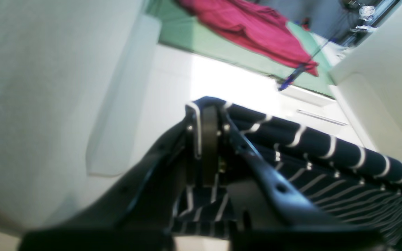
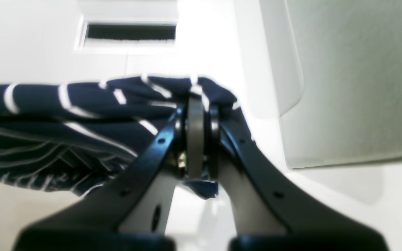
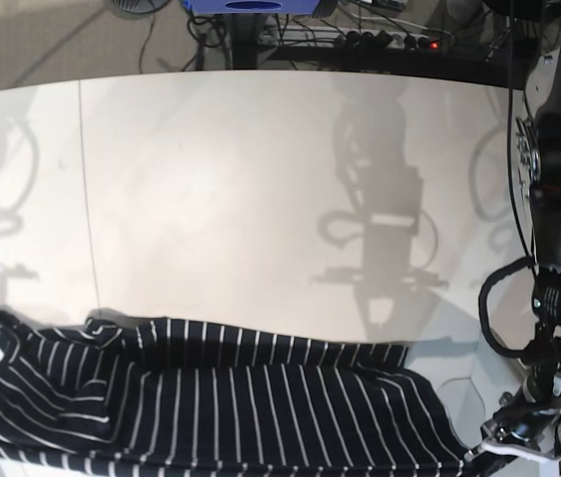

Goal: Layout the t-shirt on the table in an organized manner, then fold the t-shirt properly
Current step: 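Lift the striped shirt with both grippers holding its opposite corners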

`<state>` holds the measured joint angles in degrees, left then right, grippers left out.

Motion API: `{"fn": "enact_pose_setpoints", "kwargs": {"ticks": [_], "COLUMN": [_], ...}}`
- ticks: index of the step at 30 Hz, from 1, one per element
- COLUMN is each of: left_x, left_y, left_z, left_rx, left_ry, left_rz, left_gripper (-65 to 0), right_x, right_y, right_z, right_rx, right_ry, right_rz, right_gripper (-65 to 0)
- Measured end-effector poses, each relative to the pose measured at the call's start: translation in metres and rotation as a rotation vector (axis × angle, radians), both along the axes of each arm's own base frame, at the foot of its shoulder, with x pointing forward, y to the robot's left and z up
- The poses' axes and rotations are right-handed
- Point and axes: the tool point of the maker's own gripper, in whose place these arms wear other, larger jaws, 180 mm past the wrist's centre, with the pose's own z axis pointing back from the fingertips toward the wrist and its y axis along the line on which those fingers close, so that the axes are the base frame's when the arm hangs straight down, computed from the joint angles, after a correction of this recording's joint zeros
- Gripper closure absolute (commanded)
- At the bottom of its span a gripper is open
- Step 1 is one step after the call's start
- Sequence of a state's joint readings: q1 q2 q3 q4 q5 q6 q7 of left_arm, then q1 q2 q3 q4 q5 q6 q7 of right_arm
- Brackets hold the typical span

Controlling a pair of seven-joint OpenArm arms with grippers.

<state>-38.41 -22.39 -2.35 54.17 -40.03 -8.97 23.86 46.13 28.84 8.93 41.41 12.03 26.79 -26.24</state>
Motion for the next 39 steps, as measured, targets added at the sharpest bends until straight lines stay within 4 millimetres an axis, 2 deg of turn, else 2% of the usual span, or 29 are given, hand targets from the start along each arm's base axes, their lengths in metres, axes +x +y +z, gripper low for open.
{"fn": "enact_pose_setpoints", "kwargs": {"ticks": [3, 6, 8, 9, 11, 13, 14, 15, 16, 17, 18, 20, 21, 22, 23, 24, 25, 27, 30, 33, 35, 39], "left_x": [0.014, 0.030, 0.036, 0.036, 0.032, 0.021, 0.013, 0.002, -0.007, -0.015, -0.022, -0.033, -0.042, -0.051, -0.057, -0.062, -0.066, -0.073, -0.101, -0.138, -0.145, -0.142], "left_y": [-0.006, -0.012, -0.009, -0.010, -0.020, -0.035, -0.040, -0.043, -0.046, -0.043, -0.038, -0.030, -0.031, -0.032, -0.036, -0.039, -0.038, -0.033, -0.032, -0.035, -0.037, -0.039], "left_z": [0.017, 0.053, 0.075, 0.088, 0.130, 0.195, 0.219, 0.233, 0.230, 0.209, 0.177, 0.085, 0.042, 0.015, -0.002, -0.014, -0.021, -0.040, -0.097, -0.158, -0.169, -0.164], "left_rx": [0.059, 0.054, 0.046, 0.055, 0.103, 0.147, 0.160, 0.176, 0.178, 0.180, 0.160, 0.136, 0.135, 0.130, 0.131, 0.131, 0.128, 0.125, 0.105, 0.106, 0.115, 0.110], "left_ry": [-0.017, -0.066, -0.083, -0.110, -0.216, -0.416, -0.479, -0.526, -0.524, -0.476, -0.418, -0.191, -0.086, -0.027, 0.004, 0.015, 0.025, 0.052, 0.161, 0.322, 0.347, 0.312], "left_rz": [0.017, 0.026, 0.054, 0.047, 0.016, -0.030, -0.036, -0.042, -0.059, -0.058, -0.050, -0.031, -0.036, -0.035, -0.047, -0.061, -0.060, -0.051, -0.041, -0.053, -0.065, -0.069], "left_gripper": [0.0, 0.0, 0.0, 0.0, 0.0, 0.0, 0.0, 0.0, 0.0, 0.0, 0.0, 0.0, 0.0, 0.0, 0.0, 0.0, 0.0, 0.0, 0.0, 0.0, 0.0, 0.0], "right_x": [0.025, 0.041, 0.052, 0.054, 0.051, 0.038, 0.027, 0.012, -0.004, -0.021, -0.036, -0.049, -0.053, -0.058, -0.064, -0.073, -0.083, -0.099, -0.116, -0.139, -0.156, -0.176], "right_y": [0.022, 0.028, 0.029, 0.026, 0.026, 0.028, 0.027, 0.026, 0.021, 0.013, 0.005, 0.008, 0.018, 0.027, 0.038, 0.048, 0.048, 0.044, 0.047, 0.064, 0.068, 0.059], "right_z": [0.014, 0.045, 0.088, 0.116, 0.166, 0.208, 0.224, 0.234, 0.235, 0.223, 0.202, 0.133, 0.092, 0.055, 0.021, -0.012, -0.036, -0.075, -0.114, -0.157, -0.181, -0.205], "right_rx": [-0.029, -0.095, -0.121, -0.157, -0.220, -0.302, -0.345, -0.389, -0.385, -0.404, -0.412, -0.351, -0.305, -0.262, -0.218, -0.181, -0.167, -0.130, -0.074, -0.007, 0.017, 0.033], "right_ry": [-0.092, -0.138, -0.220, -0.271, -0.351, -0.396, -0.412, -0.427, -0.440, -0.394, -0.341, -0.210, -0.136, -0.070, -0.014, 0.046, 0.095, 0.170, 0.251, 0.344, 0.410, 0.485], "right_rz": [0.055, 0.083, 0.101, 0.096, 0.092, 0.085, 0.077, 0.064, 0.045, 0.006, -0.017, -0.007, 0.005, 0.017, 0.047, 0.074, 0.068, 0.047, 0.030, 0.045, 0.050, 0.014], "right_gripper": [0.0, 0.0, 0.0, 0.0, 0.0, 0.0, 0.0, 0.0, 0.0, 0.0, 0.0, 0.0, 0.0, 0.0, 0.0, 0.0, 0.0, 0.0, 0.0, 0.0, 0.0, 0.0]}}
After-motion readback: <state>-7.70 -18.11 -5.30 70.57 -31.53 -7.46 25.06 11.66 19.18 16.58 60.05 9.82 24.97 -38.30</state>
